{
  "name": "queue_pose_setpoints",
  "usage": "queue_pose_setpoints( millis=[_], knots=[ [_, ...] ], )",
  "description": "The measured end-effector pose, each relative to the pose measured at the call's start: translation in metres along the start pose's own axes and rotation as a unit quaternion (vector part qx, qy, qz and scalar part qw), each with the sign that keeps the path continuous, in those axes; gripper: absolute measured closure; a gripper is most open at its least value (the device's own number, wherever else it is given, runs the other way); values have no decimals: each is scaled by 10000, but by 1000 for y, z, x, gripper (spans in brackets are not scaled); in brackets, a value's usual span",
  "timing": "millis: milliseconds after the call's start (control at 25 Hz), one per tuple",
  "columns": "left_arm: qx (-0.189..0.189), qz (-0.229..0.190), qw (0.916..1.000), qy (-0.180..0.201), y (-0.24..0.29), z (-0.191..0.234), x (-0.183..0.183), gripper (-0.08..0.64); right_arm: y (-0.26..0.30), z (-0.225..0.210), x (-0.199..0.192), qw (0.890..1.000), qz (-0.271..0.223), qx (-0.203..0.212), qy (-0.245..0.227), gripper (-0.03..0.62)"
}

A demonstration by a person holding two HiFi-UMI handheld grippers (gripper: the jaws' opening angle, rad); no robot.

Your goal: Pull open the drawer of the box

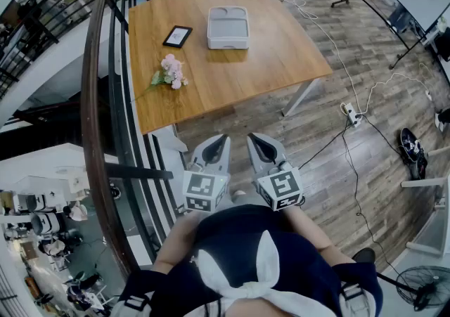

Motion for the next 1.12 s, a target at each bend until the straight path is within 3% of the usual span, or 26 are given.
queue_pose_setpoints(
  millis=[520, 1120],
  knots=[
    [30, 140, 9998, -129, 4, -14, -7, 541, -10, -8, -11, 10000, -57, 40, 67, 595],
    [-158, 261, 9993, -193, 108, 58, 10, 541, 78, -75, -3, 9995, 207, -156, 195, 594]
  ],
)
Point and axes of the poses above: the fingertips, and each gripper's own axes: y forward along the fingers, z to its left, x out of its top, the point moved 7 cm from there along -y, backward along the fingers, and after that the axes turned 4 degrees about y, right-handed, at the moved point
